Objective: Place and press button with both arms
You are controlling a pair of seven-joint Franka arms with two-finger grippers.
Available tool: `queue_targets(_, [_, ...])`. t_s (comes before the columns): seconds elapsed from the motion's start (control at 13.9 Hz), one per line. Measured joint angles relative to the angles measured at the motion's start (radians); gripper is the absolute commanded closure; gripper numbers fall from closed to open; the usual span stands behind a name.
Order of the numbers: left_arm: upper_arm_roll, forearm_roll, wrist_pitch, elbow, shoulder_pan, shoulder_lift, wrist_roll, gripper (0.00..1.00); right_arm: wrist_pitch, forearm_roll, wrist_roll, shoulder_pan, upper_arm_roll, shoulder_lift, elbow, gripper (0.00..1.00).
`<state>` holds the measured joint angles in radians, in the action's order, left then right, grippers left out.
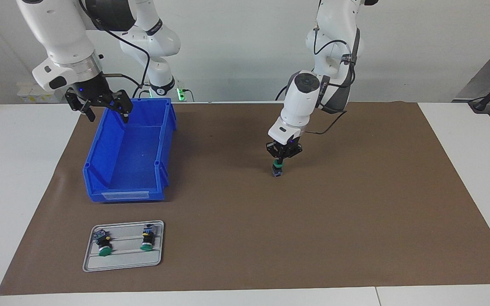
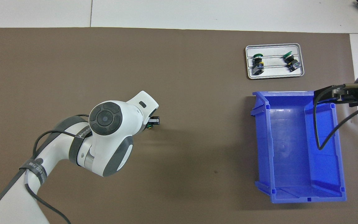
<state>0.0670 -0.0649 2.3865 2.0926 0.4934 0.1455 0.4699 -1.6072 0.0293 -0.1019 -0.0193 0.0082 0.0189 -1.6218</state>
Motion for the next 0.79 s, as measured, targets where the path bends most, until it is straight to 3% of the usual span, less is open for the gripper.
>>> queue_targets(0.5, [-0.003,0.001,0.016,0.008,0.005,-0.002,0.002,1.00,0.001,0.000,0.000,0.000,0.000,0.000,0.000,0.00])
queue_targets(0.79, [-0.021,0.010,-0.207,-0.155,-0.010,0.000,-0.004,1.00,0.002,0.000,0.000,-0.001,0.001,0.001,0.000,0.00])
